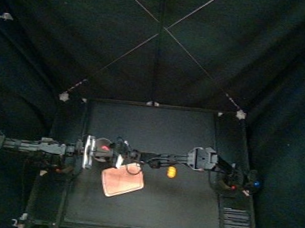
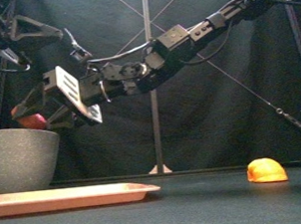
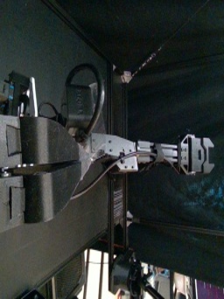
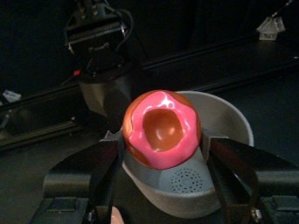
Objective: Pick the donut then place it in the grey bowl
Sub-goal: Drop donut in the grey bowl and return to neutral
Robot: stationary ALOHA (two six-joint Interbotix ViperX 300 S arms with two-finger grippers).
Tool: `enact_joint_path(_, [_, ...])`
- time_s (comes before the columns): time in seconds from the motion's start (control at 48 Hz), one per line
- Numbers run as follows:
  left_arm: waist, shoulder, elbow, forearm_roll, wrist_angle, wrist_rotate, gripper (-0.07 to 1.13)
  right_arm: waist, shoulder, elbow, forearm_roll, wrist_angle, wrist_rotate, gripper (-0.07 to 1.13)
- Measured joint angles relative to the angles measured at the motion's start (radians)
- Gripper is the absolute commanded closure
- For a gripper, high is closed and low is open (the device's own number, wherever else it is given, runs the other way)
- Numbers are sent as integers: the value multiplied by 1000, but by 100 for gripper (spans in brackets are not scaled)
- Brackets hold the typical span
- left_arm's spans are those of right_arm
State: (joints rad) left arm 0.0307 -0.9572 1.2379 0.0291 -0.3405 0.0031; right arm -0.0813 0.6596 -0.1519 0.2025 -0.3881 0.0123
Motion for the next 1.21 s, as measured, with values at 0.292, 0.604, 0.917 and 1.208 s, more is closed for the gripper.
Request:
enact_joint_path(0.292, [2,0,0,2,0,0,108,0,8,-8,-2,5,2,0])
enact_joint_path(0.604, [-3,0,0,2,0,0,108,-15,-11,34,-8,8,-2,0])
enact_joint_path(0.917, [-5,0,5,2,0,0,108,-51,-199,272,3,-9,2,0])
enact_joint_path(1.208, [-5,0,12,2,0,0,108,-51,-390,511,3,-137,2,0])
